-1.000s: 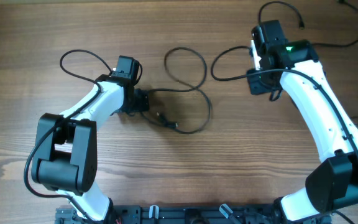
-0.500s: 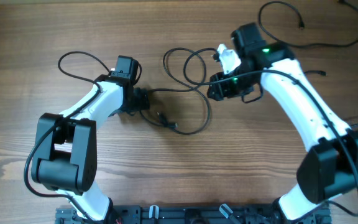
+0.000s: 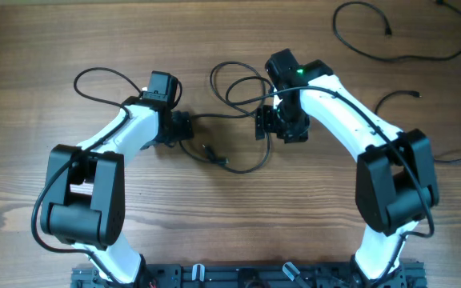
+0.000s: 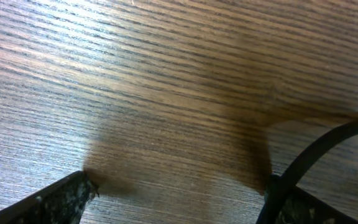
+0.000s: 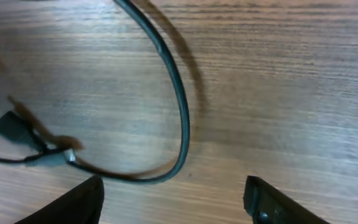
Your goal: Untangle cables
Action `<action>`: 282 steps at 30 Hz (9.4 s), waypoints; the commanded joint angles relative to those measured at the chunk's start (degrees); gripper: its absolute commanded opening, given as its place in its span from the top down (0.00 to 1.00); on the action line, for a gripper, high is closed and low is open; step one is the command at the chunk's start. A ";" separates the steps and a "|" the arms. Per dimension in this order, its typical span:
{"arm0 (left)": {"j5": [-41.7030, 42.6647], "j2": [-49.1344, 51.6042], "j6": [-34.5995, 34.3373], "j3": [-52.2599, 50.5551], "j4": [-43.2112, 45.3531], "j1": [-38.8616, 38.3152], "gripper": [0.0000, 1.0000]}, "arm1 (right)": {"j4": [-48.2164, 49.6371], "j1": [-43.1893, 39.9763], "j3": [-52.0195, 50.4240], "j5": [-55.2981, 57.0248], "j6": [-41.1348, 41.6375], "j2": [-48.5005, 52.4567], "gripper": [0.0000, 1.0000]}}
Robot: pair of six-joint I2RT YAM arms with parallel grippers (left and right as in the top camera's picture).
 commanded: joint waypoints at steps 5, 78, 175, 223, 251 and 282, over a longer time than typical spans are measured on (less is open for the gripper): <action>0.35 2.58 -0.72 -1.77 -0.07 0.28 0.10 | 3.89 1.18 -7.91 0.85 5.11 1.49 0.29; -3.56 2.58 -10.64 -1.77 -0.22 27.36 0.96 | 0.74 -9.99 -17.11 22.10 14.38 1.49 0.96; 8.92 -41.46 14.12 -1.77 -16.31 5.51 0.00 | 6.56 -20.57 -16.63 15.78 -4.90 -45.42 0.00; 12.33 -94.23 14.12 -55.67 52.02 5.55 0.00 | 6.75 -20.57 -16.63 15.78 -4.92 -38.69 0.00; 10.56 -105.83 14.12 -61.33 42.18 8.81 0.00 | 6.75 -20.57 -16.63 15.78 -4.92 -38.69 0.00; 9.53 -106.22 14.32 -61.33 29.55 10.40 0.00 | 6.75 -20.57 -16.63 15.78 -4.90 -38.69 0.00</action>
